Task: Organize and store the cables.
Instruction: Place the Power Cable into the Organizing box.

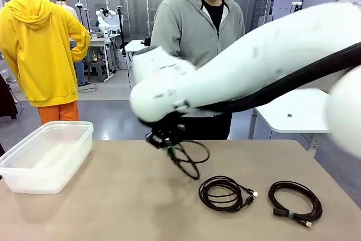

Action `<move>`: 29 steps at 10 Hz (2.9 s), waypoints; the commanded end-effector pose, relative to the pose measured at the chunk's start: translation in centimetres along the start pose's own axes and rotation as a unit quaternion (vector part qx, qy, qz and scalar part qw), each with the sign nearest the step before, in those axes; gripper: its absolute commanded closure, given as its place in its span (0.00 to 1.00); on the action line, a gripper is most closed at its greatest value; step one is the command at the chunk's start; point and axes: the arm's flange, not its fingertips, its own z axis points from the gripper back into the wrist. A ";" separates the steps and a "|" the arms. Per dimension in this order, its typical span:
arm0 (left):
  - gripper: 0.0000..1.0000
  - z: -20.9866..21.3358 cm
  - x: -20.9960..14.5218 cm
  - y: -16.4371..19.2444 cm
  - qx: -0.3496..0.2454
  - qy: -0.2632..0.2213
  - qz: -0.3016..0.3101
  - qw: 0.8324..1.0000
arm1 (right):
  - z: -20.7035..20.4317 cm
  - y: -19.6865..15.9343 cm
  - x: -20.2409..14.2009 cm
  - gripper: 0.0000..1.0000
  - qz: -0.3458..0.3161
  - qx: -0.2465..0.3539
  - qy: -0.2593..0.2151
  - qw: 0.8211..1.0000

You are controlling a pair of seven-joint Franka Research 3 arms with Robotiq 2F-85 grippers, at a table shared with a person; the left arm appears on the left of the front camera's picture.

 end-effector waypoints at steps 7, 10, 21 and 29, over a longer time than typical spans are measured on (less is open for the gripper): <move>0.00 0.0 0.0 0.0 -0.001 -0.001 -0.001 1.000 | -4.8 10.2 3.5 0.69 0.003 0.006 0.071 0.997; 0.00 0.0 0.0 0.0 -0.001 -0.001 -0.001 1.000 | -4.8 9.6 2.9 0.44 0.005 0.031 0.070 0.997; 0.00 0.0 0.0 0.0 -0.001 -0.001 -0.001 1.000 | 5.6 -19.4 -6.3 0.00 0.174 0.196 -0.023 0.965; 0.00 0.0 0.0 0.0 -0.001 -0.001 -0.001 1.000 | 3.3 -41.4 -23.8 0.00 0.185 0.272 -0.310 0.892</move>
